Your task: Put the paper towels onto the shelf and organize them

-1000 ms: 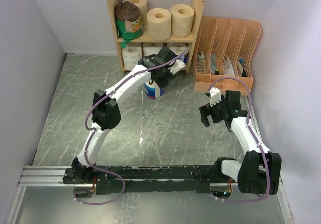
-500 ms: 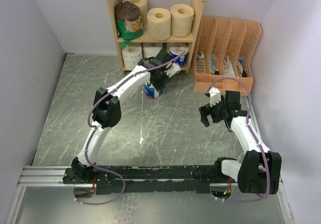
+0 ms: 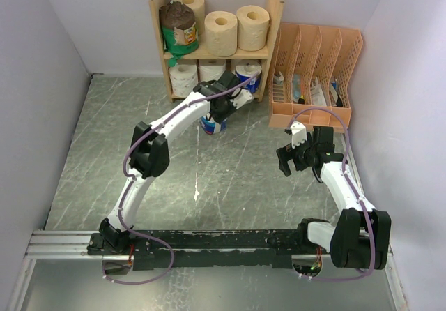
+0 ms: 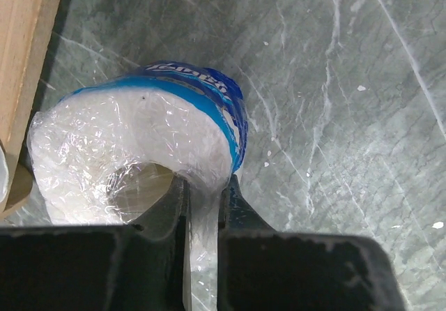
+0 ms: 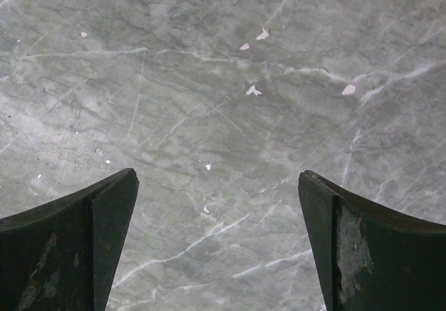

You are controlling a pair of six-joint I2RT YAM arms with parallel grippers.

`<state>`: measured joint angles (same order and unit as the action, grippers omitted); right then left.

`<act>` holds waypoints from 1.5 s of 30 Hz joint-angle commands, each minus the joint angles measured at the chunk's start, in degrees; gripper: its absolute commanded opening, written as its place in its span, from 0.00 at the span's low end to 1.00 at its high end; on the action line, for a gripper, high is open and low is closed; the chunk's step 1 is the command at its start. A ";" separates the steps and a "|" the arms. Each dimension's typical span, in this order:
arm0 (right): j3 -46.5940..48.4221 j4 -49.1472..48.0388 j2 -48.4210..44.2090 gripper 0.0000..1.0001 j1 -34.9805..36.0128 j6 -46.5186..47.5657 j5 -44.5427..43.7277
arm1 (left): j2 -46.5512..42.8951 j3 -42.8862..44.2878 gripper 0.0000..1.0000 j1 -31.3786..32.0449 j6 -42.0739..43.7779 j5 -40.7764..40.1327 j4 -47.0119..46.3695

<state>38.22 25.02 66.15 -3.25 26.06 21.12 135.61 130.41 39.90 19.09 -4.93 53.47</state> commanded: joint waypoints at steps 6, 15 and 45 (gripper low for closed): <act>0.85 0.03 0.35 1.00 0.66 0.52 -0.55 | -1.46 2.44 0.07 0.15 6.07 -4.46 -0.19; 0.78 0.01 0.51 1.00 0.74 0.48 -0.56 | 0.13 9.57 0.08 -1.49 7.56 -8.78 -4.29; 0.72 -0.12 1.12 1.00 0.77 0.39 -1.17 | 3.32 8.73 0.58 -3.00 6.75 -13.36 -25.05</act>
<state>38.22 24.99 66.74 -2.87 26.04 20.21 139.74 139.33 37.50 25.17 -15.57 34.65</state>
